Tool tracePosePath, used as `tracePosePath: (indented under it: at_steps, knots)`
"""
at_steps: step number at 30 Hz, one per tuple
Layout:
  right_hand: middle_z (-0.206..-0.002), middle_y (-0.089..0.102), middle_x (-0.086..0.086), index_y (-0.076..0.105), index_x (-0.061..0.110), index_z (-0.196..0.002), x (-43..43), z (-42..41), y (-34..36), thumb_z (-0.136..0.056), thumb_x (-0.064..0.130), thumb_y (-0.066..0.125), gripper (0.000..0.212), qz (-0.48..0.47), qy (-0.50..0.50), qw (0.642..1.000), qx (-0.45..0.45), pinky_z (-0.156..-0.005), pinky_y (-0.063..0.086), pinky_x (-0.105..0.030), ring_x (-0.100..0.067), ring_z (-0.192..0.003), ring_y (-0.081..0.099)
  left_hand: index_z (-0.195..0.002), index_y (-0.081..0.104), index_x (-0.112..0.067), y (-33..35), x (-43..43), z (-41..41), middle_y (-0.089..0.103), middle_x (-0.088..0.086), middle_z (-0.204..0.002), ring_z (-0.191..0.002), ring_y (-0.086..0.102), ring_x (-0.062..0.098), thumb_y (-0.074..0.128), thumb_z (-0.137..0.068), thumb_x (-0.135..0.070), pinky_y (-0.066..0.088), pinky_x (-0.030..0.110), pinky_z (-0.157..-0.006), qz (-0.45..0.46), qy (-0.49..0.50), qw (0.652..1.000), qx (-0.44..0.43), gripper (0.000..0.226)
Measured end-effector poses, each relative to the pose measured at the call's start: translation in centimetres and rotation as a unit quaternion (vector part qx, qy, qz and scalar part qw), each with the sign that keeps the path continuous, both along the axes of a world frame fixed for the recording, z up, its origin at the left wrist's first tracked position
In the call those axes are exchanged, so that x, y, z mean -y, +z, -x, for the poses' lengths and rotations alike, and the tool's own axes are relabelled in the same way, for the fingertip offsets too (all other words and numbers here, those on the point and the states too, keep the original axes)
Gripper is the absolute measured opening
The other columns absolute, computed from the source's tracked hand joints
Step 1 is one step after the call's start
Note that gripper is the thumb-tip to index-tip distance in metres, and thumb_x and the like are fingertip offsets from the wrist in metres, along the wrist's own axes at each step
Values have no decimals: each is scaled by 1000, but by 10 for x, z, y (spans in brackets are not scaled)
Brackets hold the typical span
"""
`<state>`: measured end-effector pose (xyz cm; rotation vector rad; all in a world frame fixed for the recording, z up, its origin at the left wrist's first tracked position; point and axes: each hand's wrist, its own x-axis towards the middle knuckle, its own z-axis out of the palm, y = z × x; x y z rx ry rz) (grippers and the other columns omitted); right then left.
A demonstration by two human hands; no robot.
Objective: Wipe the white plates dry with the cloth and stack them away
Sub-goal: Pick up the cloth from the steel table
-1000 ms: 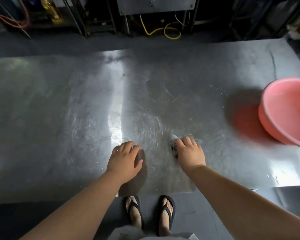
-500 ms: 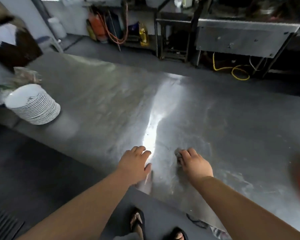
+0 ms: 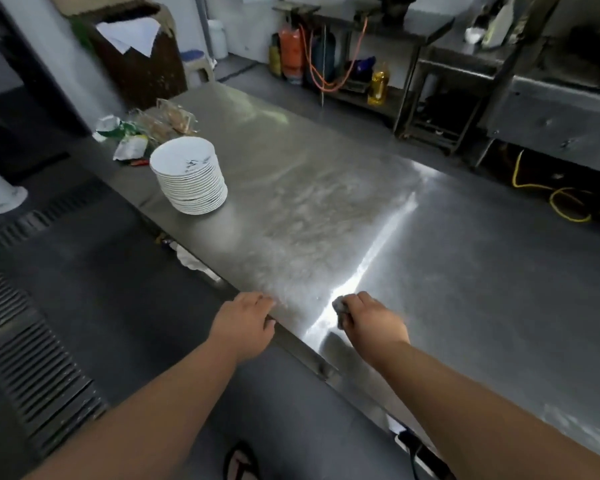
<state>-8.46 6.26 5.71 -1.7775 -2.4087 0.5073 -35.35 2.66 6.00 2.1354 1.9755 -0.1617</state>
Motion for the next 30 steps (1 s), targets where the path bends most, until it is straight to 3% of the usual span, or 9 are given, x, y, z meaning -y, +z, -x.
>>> tracePosePath:
  at_steps: [6, 15, 24, 30]
  knots:
    - [-111, 58, 12, 61, 36, -111, -16, 125, 0, -105, 40, 44, 18, 3, 48, 999, 1, -75, 51, -33, -13, -98, 63, -151, 45, -27, -2, 4, 119, 49, 0, -146, -136, 46, 23, 46, -103, -44, 49, 43, -100, 7, 60, 998, 8, 51]
    - [-101, 58, 11, 58, 34, -97, -44, 267, 7, -104, 39, 51, 11, -36, 129, 991, -1, -66, 51, -35, -17, -82, 58, -151, 42, -29, 9, 8, 270, 48, 0, -144, -132, 47, 24, 45, -102, -48, 49, 44, -99, -2, 108, 994, -12, 53]
    - [-108, 60, 9, 61, 33, -109, -94, 337, -4, -104, 41, 48, 16, -37, 118, 992, -3, -71, 53, -37, -20, -94, 63, -148, 45, -30, 3, -28, 334, 51, -1, -140, -130, 49, 23, 49, -100, -48, 49, 44, -100, 1, 142, 990, 1, 51]
    - [-108, 60, 10, 61, 32, -110, -159, 359, -9, -104, 42, 45, 20, -50, 90, 995, -3, -70, 56, -37, -18, -90, 63, -147, 46, -30, 2, -93, 360, 52, -1, -139, -128, 50, 23, 49, -100, -48, 50, 42, -97, -3, 119, 993, -2, 51]
